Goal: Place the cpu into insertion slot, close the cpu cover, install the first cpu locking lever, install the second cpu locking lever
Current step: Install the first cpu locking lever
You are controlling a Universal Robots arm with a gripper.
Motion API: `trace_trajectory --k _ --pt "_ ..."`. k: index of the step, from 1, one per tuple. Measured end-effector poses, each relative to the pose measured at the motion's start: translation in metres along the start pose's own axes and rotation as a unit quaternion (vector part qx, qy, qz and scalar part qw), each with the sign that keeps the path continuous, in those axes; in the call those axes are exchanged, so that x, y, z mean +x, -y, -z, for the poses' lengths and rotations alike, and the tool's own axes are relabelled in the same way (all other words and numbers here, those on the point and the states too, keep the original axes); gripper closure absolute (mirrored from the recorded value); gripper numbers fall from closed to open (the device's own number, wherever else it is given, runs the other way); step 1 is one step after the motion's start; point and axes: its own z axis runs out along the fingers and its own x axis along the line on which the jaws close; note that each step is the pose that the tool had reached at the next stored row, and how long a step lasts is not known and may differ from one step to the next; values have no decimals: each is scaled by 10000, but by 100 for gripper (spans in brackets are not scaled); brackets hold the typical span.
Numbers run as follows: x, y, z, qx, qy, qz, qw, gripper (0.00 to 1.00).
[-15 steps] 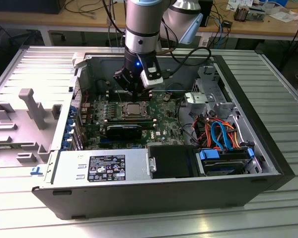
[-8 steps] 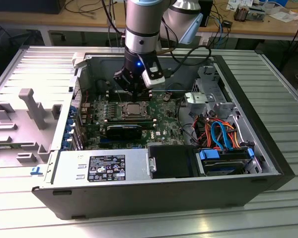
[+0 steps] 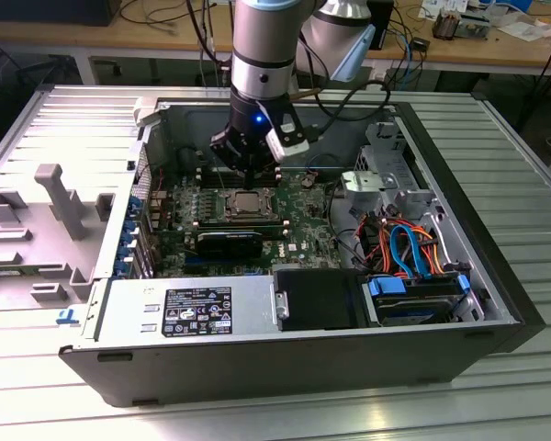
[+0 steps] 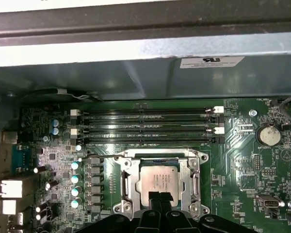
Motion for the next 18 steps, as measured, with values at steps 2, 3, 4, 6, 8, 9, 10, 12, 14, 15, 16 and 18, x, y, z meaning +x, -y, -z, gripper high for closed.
trace_trajectory --k 2,3,4,6,8,9,10,12,14,15,16,18 --pt "0 0 0 5 -1 71 10000 89" --pt "0 0 0 13 -3 177 9998 89" --pt "0 0 0 20 -4 280 9996 89" --pt "0 0 0 49 -9 695 9976 89" --pt "0 0 0 56 -10 777 9970 89" --pt "0 0 0 58 -11 821 9966 89" --pt "0 0 0 61 -11 855 9963 89" --pt "0 0 0 69 -13 975 9952 89" --pt "0 0 0 72 -14 1031 9946 89" --pt "0 -1 -1 70 -13 1017 9948 89" --pt "0 -1 0 70 -13 1012 9948 89" --pt "2 0 0 76 26 1009 9949 89"
